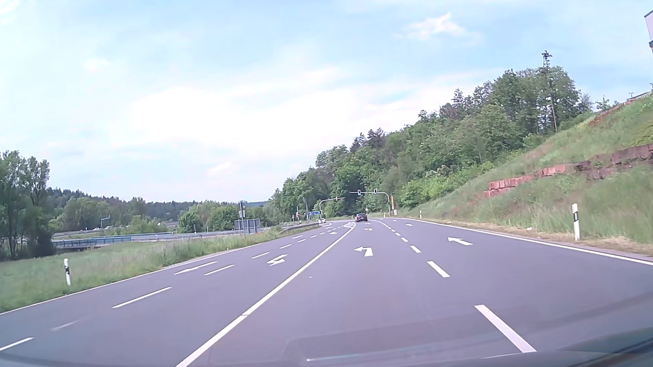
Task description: Follow the waypoints while adhering to traffic rules and regulations
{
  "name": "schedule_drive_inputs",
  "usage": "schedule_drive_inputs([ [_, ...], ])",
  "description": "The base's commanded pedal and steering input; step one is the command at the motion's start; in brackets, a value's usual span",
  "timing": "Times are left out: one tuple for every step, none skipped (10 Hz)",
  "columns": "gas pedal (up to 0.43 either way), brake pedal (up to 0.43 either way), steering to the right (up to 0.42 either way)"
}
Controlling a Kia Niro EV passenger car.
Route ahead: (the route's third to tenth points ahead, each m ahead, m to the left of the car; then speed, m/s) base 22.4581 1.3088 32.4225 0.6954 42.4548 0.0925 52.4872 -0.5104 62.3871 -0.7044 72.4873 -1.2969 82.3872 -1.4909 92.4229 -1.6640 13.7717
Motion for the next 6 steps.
schedule_drive_inputs([
  [0.079,0.000,0.011],
  [0.067,0.000,0.010],
  [0.067,0.000,0.011],
  [0.067,0.000,0.011],
  [0.067,0.000,0.010],
  [0.067,0.000,0.010],
])
